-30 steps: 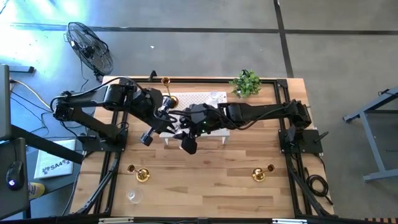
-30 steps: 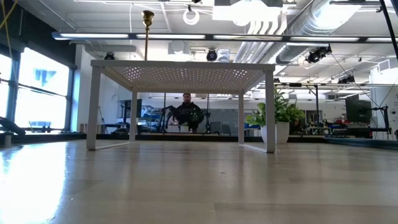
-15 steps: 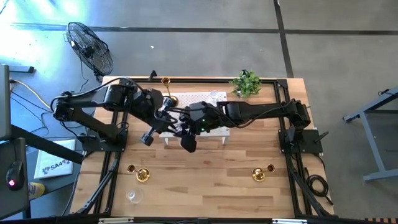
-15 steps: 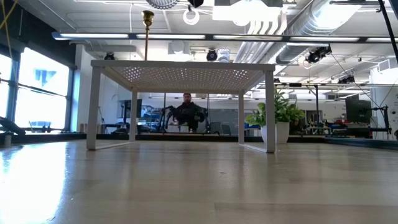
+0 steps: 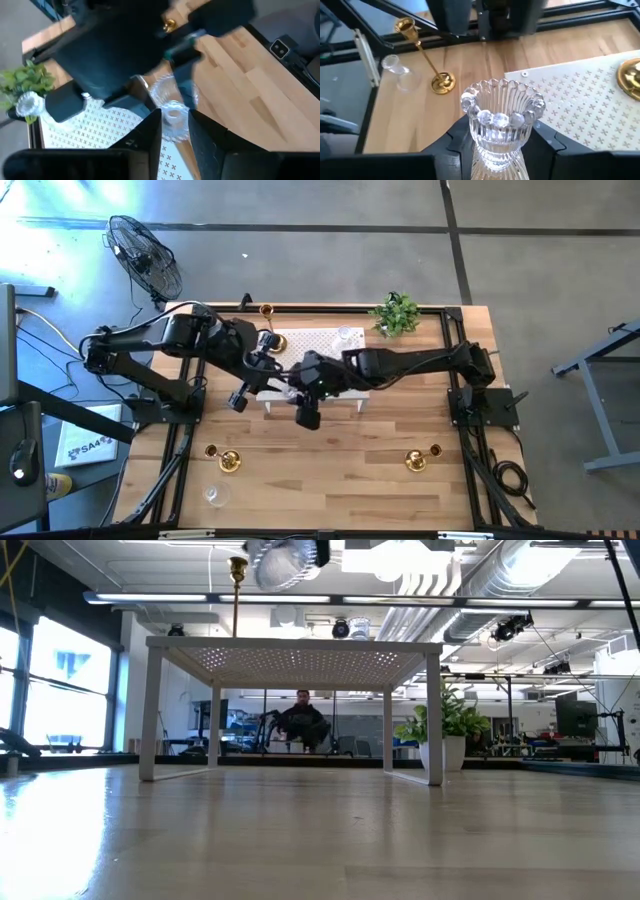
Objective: Pick & Place candle stick holders
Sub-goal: Put the top transparent glass candle holder on the shelf aligned with the other transparent glass candle holder
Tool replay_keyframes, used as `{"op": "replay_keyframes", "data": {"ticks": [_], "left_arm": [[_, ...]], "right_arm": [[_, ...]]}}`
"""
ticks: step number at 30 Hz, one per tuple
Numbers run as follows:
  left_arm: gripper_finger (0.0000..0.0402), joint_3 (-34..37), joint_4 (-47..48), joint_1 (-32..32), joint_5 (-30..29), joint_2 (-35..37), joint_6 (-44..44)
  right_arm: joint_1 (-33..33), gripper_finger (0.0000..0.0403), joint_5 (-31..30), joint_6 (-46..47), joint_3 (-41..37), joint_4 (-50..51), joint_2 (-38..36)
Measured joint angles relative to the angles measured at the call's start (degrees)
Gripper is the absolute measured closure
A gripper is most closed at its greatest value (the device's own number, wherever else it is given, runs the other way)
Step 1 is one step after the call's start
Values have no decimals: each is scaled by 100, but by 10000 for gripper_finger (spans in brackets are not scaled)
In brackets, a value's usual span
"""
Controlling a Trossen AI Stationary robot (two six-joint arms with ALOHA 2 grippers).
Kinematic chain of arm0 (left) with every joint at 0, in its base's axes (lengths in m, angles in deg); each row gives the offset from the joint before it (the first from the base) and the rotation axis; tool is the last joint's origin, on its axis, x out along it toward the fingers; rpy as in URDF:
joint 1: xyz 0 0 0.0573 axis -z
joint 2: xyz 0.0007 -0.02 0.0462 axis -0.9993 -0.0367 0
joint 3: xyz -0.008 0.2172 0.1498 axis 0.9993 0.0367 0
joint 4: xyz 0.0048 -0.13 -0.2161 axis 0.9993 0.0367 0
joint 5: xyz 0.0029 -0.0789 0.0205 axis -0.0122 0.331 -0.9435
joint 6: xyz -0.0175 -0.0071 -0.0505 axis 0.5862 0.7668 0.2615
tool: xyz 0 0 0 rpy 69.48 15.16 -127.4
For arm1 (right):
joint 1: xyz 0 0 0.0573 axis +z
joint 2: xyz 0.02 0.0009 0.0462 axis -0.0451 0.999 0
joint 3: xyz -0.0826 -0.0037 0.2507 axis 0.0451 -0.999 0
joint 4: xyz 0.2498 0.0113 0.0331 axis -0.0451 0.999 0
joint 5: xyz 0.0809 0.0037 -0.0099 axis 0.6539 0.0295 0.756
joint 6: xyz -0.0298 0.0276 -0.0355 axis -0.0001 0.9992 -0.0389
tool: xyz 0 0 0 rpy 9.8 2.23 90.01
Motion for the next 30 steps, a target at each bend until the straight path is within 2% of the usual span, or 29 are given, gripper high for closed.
{"op": "replay_keyframes", "data": {"ticks": [4, 8, 12, 17, 25, 30], "left_arm": [[294, 2, 0, 2, -102, -17, 39], [291, 13, 3, 2, -539, 7, 30], [290, 13, 63, 0, -1121, 112, 94], [289, 16, 227, 1, -1392, 293, 414], [289, 16, 799, -4, -913, 636, 936], [289, 18, 1340, -7, -85, 696, 1337]], "right_arm": [[-1, 287, -158, 39, 38, 51, -50], [9, 287, -346, 63, 22, 152, -23], [68, 287, -765, 88, 26, 306, -56], [175, 287, -1369, 156, 31, 736, -174], [513, 287, -2207, 442, 31, 1542, -478], [874, 287, -2878, 734, 33, 1925, -769]]}}
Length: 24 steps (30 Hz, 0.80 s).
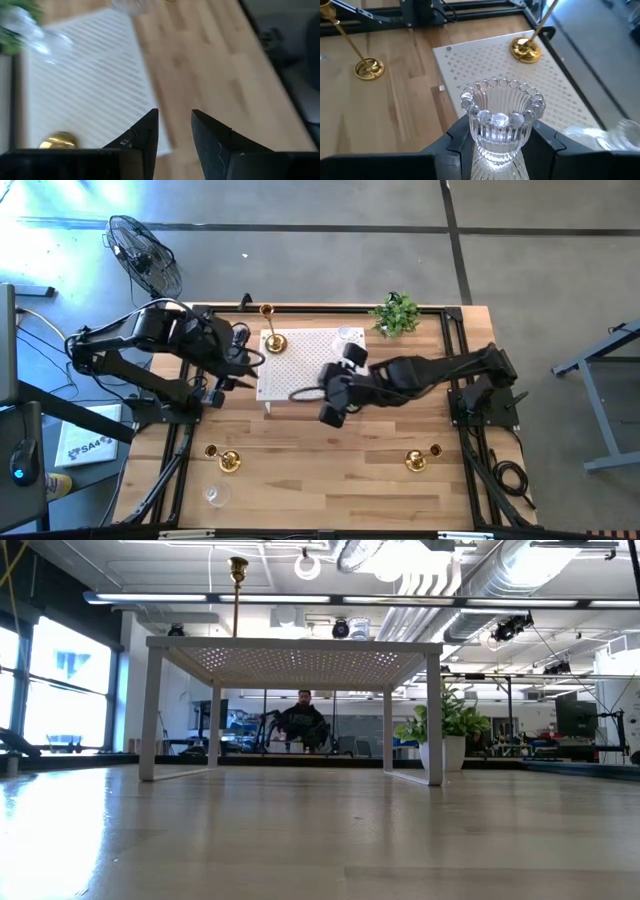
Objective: Pick & Place candle stick holders
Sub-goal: Put the top transparent glass candle holder on the shelf aligned with the other transparent glass candle holder
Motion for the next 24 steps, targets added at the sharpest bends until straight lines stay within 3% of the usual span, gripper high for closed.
{"op": "replay_keyframes", "data": {"ticks": [4, 13, 16, 24], "left_arm": [[289, 89, 176, 2, 440, 14, 110], [289, 266, 176, 0, 445, 99, 356], [289, 275, 234, 0, 447, 144, 502], [289, 276, 258, 2, 454, 285, 911]], "right_arm": [[368, 287, -420, 238, 2, 262, -272], [1244, 287, -1632, 1198, 13, 1372, -677], [1544, 287, -2326, 1834, 13, 1994, -808], [2435, 287, -3307, 3471, 9, 3276, -1195]]}}
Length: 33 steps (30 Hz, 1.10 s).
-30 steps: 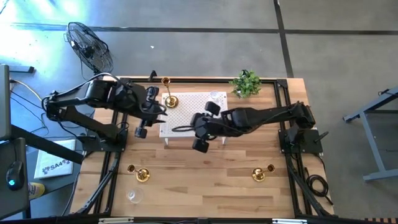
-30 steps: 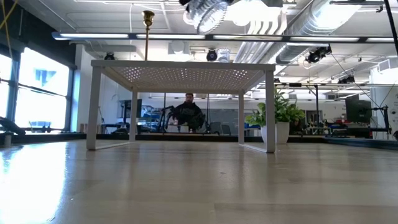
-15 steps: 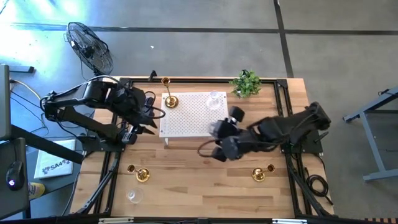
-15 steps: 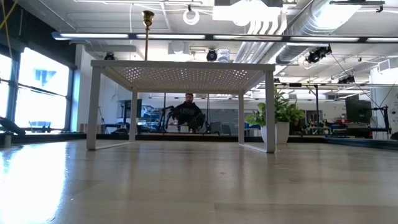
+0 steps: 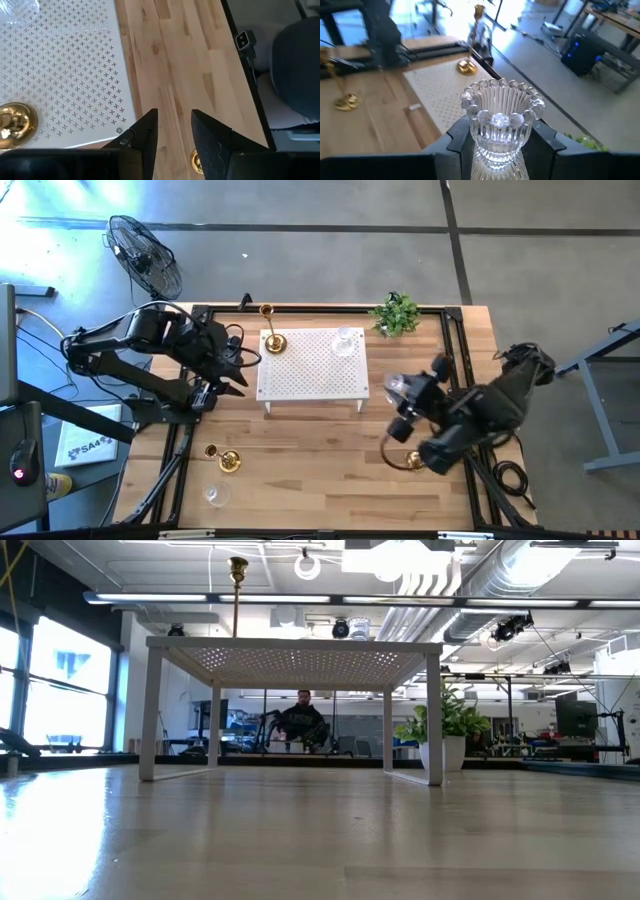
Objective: Pick & Place candle stick holders
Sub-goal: Put the top transparent glass candle holder on the shelf aligned with the other transparent glass candle holder
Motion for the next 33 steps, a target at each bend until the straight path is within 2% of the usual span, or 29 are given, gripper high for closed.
{"op": "replay_keyframes", "data": {"ticks": [4, 7, 12, 16, 21, 25, 27, 30, 33], "left_arm": [[289, 227, -60, 0, 2, 145, 37], [289, 617, -142, 0, 0, 352, 35], [289, 1460, -456, -2, 151, 840, 37], [289, 2092, -898, 0, 310, 1277, 29], [289, 2631, -1464, -2, 328, 1764, 20], [289, 2910, -1896, 0, 330, 2064, 20], [289, 3001, -2069, -1, 333, 2169, 36], [289, 3122, -2308, 0, 364, 2270, 124], [289, 3270, -2632, -2, 676, 2341, 154]], "right_arm": [[415, 287, -401, 48, -142, -22, -145], [697, 287, -874, 469, -710, -31, -504], [901, 287, -1240, 1544, -2428, -286, -1392], [907, 287, -1538, 1466, -3881, -1470, -2217], [790, 287, -1448, 34, -5359, -3689, -3184], [531, 287, -885, -2028, -6335, -6213, -3880], [308, 287, -273, -3456, -6812, -7847, -4147], [-148, 287, 1078, -5399, -7508, -10279, -4410], [-656, 287, 2097, -6194, -8001, -11258, -4638]]}}
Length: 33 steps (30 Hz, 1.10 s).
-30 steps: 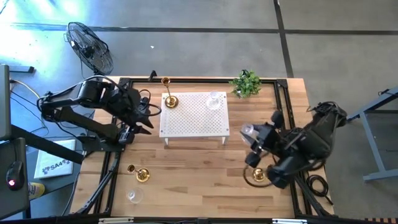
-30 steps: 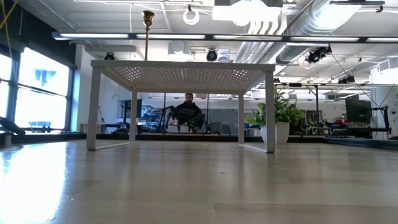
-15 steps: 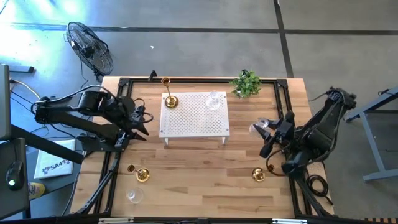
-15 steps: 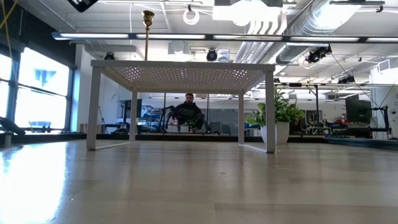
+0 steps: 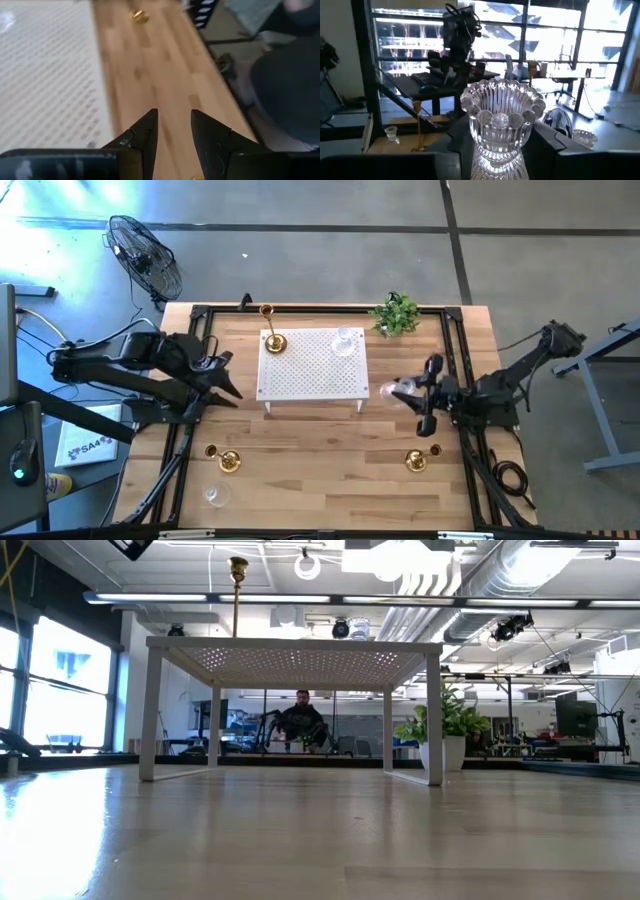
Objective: Pick & Place candle stick holders
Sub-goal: Put the top transparent glass candle holder on the shelf aligned with the other transparent glass candle holder
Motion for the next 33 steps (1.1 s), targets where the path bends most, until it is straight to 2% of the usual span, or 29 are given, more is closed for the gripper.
{"op": "replay_keyframes", "data": {"ticks": [5, 9, 21, 33], "left_arm": [[289, 243, -638, 2, 603, 106, -303], [289, 269, -699, 2, 537, 112, -323], [289, 269, -1457, 0, 521, 85, -87], [289, 269, -1626, 0, 433, 83, 314]], "right_arm": [[-977, 287, 1412, 133, -493, -159, -239], [-1699, 287, 2385, 319, -626, -234, -214], [-3215, 287, 4574, 259, -632, -1196, 336], [-4437, 287, 6286, 627, -627, -2272, 1020]]}}
